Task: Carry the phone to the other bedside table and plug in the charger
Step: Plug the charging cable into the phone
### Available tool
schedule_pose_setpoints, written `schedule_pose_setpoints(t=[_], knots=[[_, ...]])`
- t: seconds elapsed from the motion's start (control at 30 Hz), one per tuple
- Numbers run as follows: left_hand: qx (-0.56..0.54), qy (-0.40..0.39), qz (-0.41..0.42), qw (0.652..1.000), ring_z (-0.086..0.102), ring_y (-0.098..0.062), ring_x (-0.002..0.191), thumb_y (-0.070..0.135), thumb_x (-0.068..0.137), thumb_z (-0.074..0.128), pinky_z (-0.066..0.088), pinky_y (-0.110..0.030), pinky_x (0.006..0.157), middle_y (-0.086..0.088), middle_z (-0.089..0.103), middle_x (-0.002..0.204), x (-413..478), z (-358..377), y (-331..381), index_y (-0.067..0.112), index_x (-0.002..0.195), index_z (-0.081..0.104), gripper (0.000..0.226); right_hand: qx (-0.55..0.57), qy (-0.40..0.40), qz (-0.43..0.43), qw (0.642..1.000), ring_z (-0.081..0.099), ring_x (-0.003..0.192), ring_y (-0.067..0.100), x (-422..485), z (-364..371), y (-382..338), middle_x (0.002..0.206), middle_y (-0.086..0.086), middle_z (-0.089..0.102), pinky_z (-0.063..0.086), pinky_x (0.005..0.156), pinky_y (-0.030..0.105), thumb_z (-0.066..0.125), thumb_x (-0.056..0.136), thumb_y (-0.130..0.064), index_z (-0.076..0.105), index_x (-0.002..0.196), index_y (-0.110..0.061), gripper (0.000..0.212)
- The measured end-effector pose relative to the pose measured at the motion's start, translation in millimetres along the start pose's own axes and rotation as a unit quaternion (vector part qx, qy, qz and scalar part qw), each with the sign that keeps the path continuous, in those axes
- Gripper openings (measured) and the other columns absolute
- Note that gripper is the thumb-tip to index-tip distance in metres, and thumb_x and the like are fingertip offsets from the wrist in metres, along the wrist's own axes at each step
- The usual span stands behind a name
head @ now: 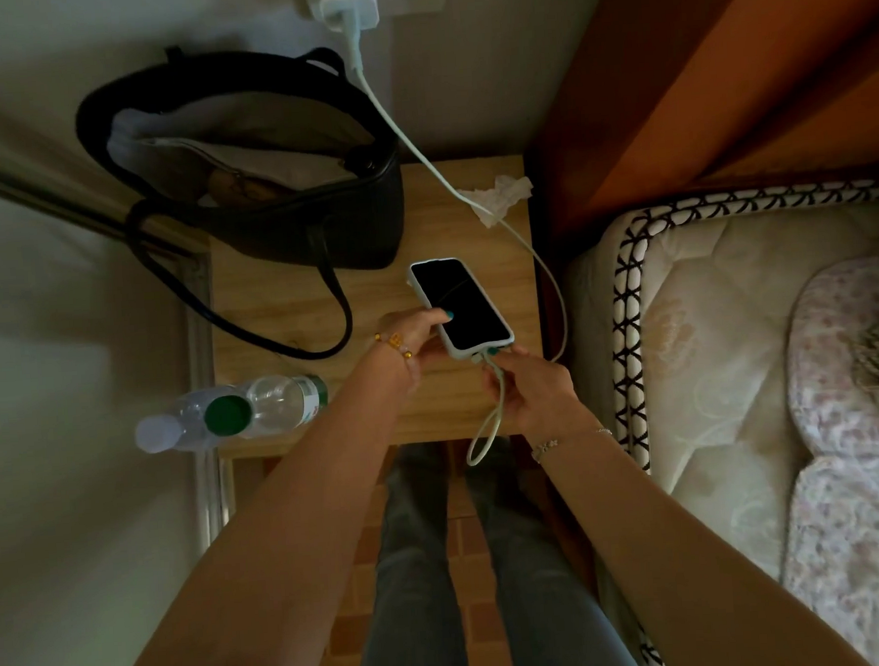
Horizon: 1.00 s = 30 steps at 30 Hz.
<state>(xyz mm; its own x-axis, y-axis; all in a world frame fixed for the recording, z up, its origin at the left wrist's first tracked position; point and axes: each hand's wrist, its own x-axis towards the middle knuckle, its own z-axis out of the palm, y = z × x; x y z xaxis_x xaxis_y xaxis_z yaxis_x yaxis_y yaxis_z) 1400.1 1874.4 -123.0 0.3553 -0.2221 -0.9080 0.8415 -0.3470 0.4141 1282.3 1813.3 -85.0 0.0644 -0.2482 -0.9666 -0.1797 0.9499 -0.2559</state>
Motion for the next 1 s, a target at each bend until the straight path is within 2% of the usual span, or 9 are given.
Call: schedule_pose_setpoints(t=[0.13, 0.33, 0.43, 0.57, 0.7, 0.77, 0.9, 0.97, 1.0], knots=[[-0.007, 0.006, 0.004, 1.000, 0.062, -0.017, 0.064, -0.003, 0.080, 0.058, 0.051, -0.023, 0.037, -0.009, 0.062, 0.075, 3.6, 1.9, 1.5, 0.001, 0.094, 0.060, 0.014, -0.008, 0.015, -0.016, 1.000, 0.062, 0.059, 0.015, -0.9, 2.0, -2.2, 0.074, 0.010, 0.065, 0.055, 0.048, 0.021, 0.065, 0.082, 0.002, 0.061, 0.086, -0.004, 0.009], [-0.042, 0.001, -0.017, 0.999, 0.066, -0.016, 0.057, -0.002, 0.081, 0.059, 0.054, -0.025, 0.042, -0.011, 0.065, 0.075, 12.5, -3.6, -0.1, -0.001, 0.089, 0.061, 0.008, -0.032, -0.018, -0.014, 0.999, 0.062, 0.059, 0.015, 7.3, 6.0, -5.6, 0.077, 0.012, 0.065, 0.055, 0.058, 0.023, 0.064, 0.084, 0.000, 0.061, 0.104, -0.001, 0.020], [-0.031, -0.007, -0.009, 0.999, 0.068, -0.014, 0.056, 0.001, 0.081, 0.060, 0.055, -0.024, 0.045, -0.010, 0.067, 0.077, 14.6, -6.9, -1.3, -0.004, 0.099, 0.062, 0.018, -0.046, -0.023, -0.004, 0.999, 0.060, 0.061, 0.015, 13.5, 6.0, -4.4, 0.078, 0.011, 0.063, 0.055, 0.054, 0.023, 0.064, 0.084, 0.000, 0.062, 0.107, 0.001, 0.023], [0.029, -0.027, 0.007, 0.999, 0.065, -0.019, 0.076, 0.003, 0.082, 0.060, 0.056, -0.025, 0.050, -0.013, 0.067, 0.098, 17.8, -5.4, -1.4, -0.003, 0.116, 0.057, 0.034, -0.051, -0.021, 0.010, 0.998, 0.060, 0.062, 0.017, 21.1, 3.0, 6.4, 0.077, 0.013, 0.062, 0.054, 0.058, 0.026, 0.061, 0.085, 0.004, 0.060, 0.109, 0.002, 0.023], [0.083, -0.035, 0.020, 0.996, 0.059, -0.032, 0.110, 0.002, 0.086, 0.055, 0.053, -0.036, 0.077, -0.022, 0.058, 0.125, 23.5, 0.7, -1.4, -0.004, 0.123, 0.052, 0.038, -0.033, -0.021, 0.017, 0.999, 0.061, 0.063, 0.019, 30.4, 1.1, 14.0, 0.077, 0.015, 0.063, 0.055, 0.059, 0.027, 0.056, 0.086, 0.009, 0.058, 0.107, 0.002, 0.022], [0.107, -0.032, 0.024, 0.993, 0.057, -0.035, 0.114, 0.002, 0.087, 0.054, 0.049, -0.040, 0.087, -0.023, 0.057, 0.126, 26.1, 2.2, -1.8, -0.005, 0.123, 0.051, 0.038, -0.039, -0.021, 0.016, 0.999, 0.063, 0.063, 0.018, 36.6, -0.1, 16.6, 0.077, 0.015, 0.064, 0.056, 0.058, 0.027, 0.055, 0.086, 0.009, 0.059, 0.101, 0.001, 0.017], [0.117, -0.014, 0.045, 0.992, 0.063, -0.033, 0.096, -0.002, 0.087, 0.051, 0.052, -0.027, 0.069, -0.020, 0.061, 0.113, 31.0, 4.6, -8.8, -0.008, 0.120, 0.052, 0.033, -0.086, -0.066, 0.020, 0.994, 0.061, 0.071, 0.012, 45.8, -3.8, 22.9, 0.082, 0.008, 0.061, 0.052, 0.079, 0.031, 0.043, 0.093, 0.006, 0.059, 0.097, -0.004, 0.019], [0.129, -0.005, 0.067, 0.989, 0.063, -0.017, 0.077, -0.002, 0.087, 0.052, 0.049, -0.022, 0.055, -0.008, 0.065, 0.089, 32.0, 6.4, -14.0, -0.006, 0.105, 0.058, 0.019, -0.098, -0.071, 0.026, 0.992, 0.062, 0.071, 0.008, 46.7, -4.8, 27.1, 0.081, 0.006, 0.060, 0.054, 0.070, 0.030, 0.043, 0.092, 0.004, 0.058, 0.083, -0.007, 0.021], [0.143, 0.013, 0.075, 0.987, 0.060, -0.013, 0.075, -0.001, 0.086, 0.054, 0.045, -0.023, 0.057, -0.004, 0.065, 0.083, 34.1, 6.5, -16.8, 0.000, 0.096, 0.059, 0.010, -0.101, -0.062, 0.025, 0.993, 0.060, 0.071, 0.009, 47.0, -5.0, 29.4, 0.080, 0.006, 0.059, 0.054, 0.067, 0.031, 0.046, 0.090, 0.004, 0.059, 0.078, -0.007, 0.021]])
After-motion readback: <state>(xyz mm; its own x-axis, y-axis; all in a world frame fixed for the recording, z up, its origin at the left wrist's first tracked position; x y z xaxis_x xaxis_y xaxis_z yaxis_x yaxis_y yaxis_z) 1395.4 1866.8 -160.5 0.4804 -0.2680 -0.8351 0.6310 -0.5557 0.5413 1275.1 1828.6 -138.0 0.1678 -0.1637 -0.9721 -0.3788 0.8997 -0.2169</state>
